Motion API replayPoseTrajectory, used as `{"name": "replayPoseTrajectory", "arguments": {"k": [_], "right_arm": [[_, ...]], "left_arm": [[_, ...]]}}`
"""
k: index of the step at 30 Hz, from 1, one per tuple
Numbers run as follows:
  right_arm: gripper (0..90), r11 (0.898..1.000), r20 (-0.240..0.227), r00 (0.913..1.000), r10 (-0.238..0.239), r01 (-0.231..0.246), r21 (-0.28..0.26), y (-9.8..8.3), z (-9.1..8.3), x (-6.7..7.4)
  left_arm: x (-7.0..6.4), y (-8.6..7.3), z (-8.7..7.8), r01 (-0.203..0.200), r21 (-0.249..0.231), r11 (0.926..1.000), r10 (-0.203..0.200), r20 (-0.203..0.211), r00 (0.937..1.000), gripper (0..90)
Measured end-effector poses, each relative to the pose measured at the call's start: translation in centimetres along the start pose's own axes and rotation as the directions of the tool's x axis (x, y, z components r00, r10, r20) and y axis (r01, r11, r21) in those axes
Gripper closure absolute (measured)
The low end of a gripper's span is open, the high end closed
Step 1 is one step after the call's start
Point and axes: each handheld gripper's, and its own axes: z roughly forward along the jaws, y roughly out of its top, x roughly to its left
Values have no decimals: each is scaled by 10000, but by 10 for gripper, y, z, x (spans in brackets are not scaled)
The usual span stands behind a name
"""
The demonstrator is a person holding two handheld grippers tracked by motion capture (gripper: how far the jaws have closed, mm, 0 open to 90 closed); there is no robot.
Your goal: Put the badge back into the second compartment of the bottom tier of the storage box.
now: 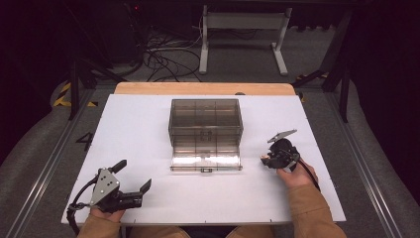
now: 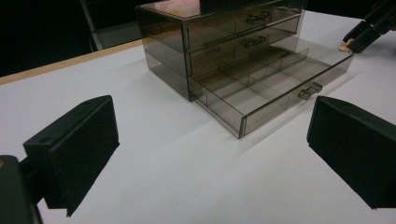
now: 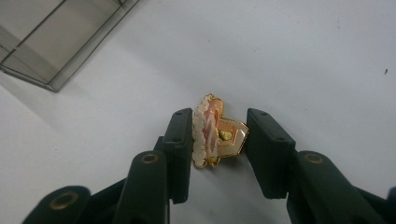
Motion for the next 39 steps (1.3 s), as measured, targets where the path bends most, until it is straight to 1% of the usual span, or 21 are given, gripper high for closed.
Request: {"name": "replayPoseTrajectory", "arguments": {"k": [2, 4, 6, 8, 12, 14, 15, 16, 17, 19, 25, 33, 39], "right_arm": [[646, 10000, 77, 9999, -87, 88, -13, 1, -1, 2], [743, 9996, 83, 9999, -88, 90, -275, 1, -6, 3], [764, 9994, 152, 9997, -173, 178, -288, 2, -10, 4], [785, 9993, 114, 9996, -256, 259, -252, 2, -11, 5], [851, 9990, -89, 9996, -253, 249, -360, 3, -15, 6], [863, 9989, -70, 9995, -324, 321, -341, 4, -17, 7], [881, 9990, -235, 9993, -291, 283, -344, 4, -17, 7], [884, 9990, -297, 9992, -257, 246, -363, 4, -18, 7], [885, 9991, -202, 9994, -298, 292, -302, 5, -18, 8], [887, 9991, -274, 9991, -315, 307, -295, 5, -18, 8], [887, 9975, -328, 9989, -340, 319, -633, 6, -25, 9], [887, 9952, -235, 9989, -412, 389, -895, 7, -32, 11], [887, 9922, -310, 9983, -489, 450, -1159, 8, -36, 14]], "left_arm": [[0, 0, 0, 1, -6, 10000, -1, 2, 10000, 28], [0, 0, 0, 20, -7, 10000, -20, 1, 10000, 28], [0, 0, 1, 10, 4, 10000, -10, 8, 10000, 28], [0, 0, 0, 2, -5, 10000, -2, -3, 10000, 28], [0, 0, 0, -3, -5, 10000, 3, -4, 10000, 28], [0, 0, 0, 1, -4, 10000, -1, 1, 10000, 28], [0, 0, 0, -18, 1, 10000, 18, 10, 10000, 28], [0, 0, 0, -3, -6, 10000, 3, -1, 10000, 28], [0, 0, 0, -10, -3, 10000, 10, -4, 10000, 28], [0, 0, 0, -5, -9, 10000, 5, -14, 10000, 28], [0, 0, 0, -8, -13, 10000, 8, -5, 10000, 28], [0, 0, 0, -6, -14, 10000, 6, -4, 10000, 28], [0, 0, 0, -9, -6, 10000, 9, -4, 10000, 28]]}}
